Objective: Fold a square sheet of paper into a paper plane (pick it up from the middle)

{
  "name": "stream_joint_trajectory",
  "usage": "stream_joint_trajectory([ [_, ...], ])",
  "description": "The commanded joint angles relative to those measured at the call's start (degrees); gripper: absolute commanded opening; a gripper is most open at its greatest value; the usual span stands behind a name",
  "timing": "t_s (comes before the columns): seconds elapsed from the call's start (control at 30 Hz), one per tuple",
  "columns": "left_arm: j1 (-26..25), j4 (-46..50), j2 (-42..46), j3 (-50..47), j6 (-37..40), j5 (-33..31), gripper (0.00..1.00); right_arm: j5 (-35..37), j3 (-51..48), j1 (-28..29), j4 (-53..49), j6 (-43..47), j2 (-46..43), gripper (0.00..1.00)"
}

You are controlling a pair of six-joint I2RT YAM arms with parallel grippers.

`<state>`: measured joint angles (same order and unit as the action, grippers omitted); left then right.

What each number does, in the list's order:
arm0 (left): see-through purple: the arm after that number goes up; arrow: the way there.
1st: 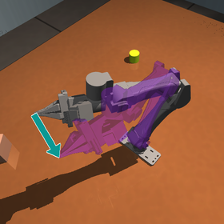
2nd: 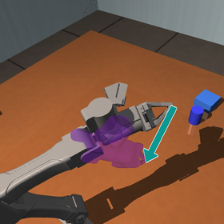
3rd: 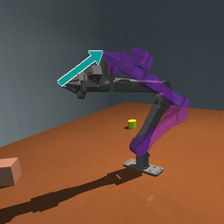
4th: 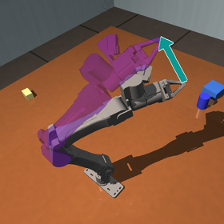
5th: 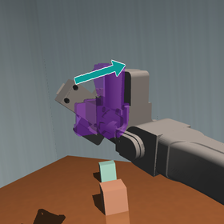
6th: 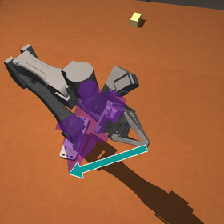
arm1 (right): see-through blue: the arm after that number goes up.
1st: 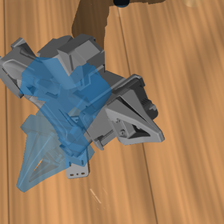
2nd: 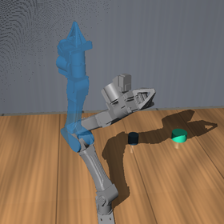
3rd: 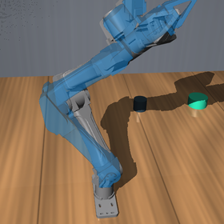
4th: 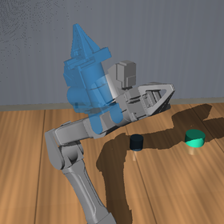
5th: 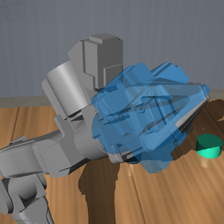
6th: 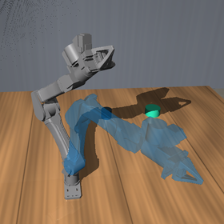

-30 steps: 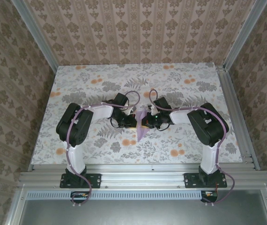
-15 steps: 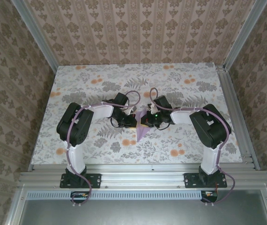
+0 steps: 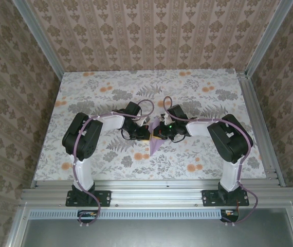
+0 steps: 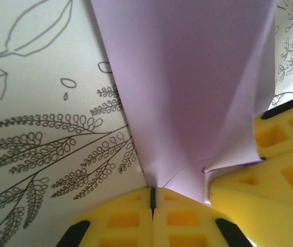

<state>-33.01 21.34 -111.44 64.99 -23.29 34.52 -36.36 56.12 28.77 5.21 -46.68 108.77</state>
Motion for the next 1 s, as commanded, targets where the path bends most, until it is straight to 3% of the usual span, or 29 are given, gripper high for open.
stream_joint_trajectory([
  [0.0, -0.6, -0.2, -3.7, -2.1, 1.7, -6.1, 0.0, -0.9, 1.3, 0.4, 0.8, -0.8, 1.9, 0.08],
  [0.7, 0.0, -2.6, -3.3, -3.8, 0.8, -4.1, 0.0, -1.2, 1.8, 0.5, 4.5, -3.5, 6.1, 0.08],
  [0.97, 0.4, -3.6, -1.1, -4.6, -0.1, -3.0, 0.0, 1.9, 1.3, 0.7, -1.2, 1.1, 7.1, 0.08],
])
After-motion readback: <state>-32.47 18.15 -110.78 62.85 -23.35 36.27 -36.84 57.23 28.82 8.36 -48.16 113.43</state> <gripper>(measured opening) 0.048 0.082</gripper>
